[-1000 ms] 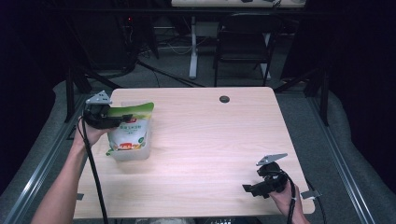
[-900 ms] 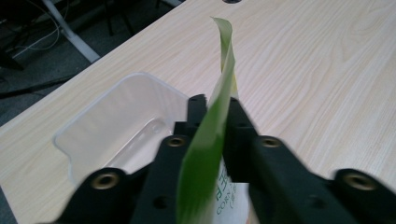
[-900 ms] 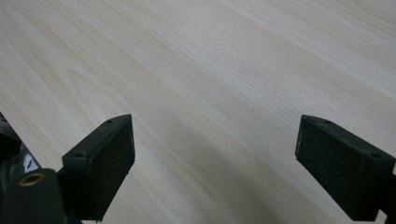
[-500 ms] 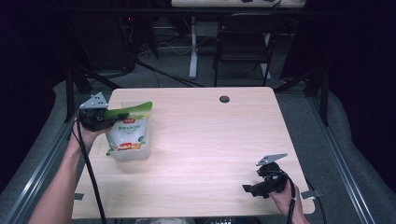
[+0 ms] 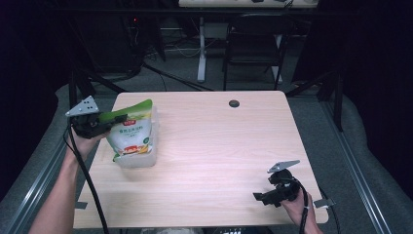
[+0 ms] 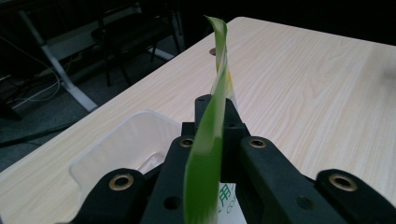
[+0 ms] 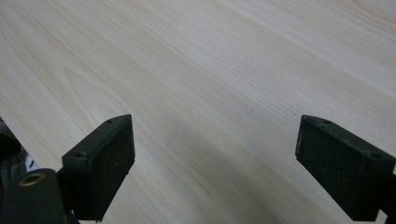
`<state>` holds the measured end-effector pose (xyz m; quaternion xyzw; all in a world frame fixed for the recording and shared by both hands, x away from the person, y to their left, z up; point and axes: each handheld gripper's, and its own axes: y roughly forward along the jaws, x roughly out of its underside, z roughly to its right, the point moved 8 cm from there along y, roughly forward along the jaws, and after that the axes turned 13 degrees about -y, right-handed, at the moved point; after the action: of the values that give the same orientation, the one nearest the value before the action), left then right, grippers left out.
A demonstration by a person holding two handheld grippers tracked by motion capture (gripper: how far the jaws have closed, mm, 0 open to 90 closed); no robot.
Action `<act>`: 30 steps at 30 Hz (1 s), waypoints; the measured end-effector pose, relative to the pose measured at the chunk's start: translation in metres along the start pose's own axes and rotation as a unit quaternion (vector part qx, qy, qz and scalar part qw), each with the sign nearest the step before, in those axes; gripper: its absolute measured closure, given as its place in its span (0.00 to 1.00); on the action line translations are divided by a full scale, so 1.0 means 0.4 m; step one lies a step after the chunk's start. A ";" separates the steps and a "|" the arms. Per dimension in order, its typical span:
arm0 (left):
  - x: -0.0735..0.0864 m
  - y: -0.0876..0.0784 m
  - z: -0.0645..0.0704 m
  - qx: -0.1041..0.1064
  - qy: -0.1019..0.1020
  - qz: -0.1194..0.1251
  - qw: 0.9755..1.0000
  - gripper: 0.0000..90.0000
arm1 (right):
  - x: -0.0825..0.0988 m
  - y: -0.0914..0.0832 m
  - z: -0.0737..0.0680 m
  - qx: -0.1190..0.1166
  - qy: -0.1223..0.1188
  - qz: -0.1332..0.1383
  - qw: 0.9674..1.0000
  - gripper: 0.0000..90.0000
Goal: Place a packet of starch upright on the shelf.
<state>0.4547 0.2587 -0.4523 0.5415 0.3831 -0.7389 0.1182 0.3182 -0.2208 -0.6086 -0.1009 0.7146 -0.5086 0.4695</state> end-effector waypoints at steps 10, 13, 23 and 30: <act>0.030 0.014 -0.017 0.007 -0.025 0.019 0.999 1.00 | -0.001 0.001 -0.002 0.003 0.000 0.000 1.000 0.13; 0.053 0.020 -0.023 0.008 -0.036 0.015 0.999 1.00 | -0.001 0.000 -0.002 0.001 0.000 -0.001 1.000 0.12; 0.089 0.024 -0.052 -0.023 -0.074 -0.023 0.997 0.80 | -0.002 0.001 -0.004 -0.001 -0.003 -0.001 1.000 0.13; 0.084 0.013 -0.044 -0.074 -0.078 -0.036 0.994 0.38 | -0.003 0.001 -0.007 0.002 -0.001 0.000 1.000 0.12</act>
<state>0.4574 0.2754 -0.4865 0.4576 0.4454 -0.7527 0.1604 0.3168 -0.2180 -0.6083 -0.1003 0.7131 -0.5104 0.4701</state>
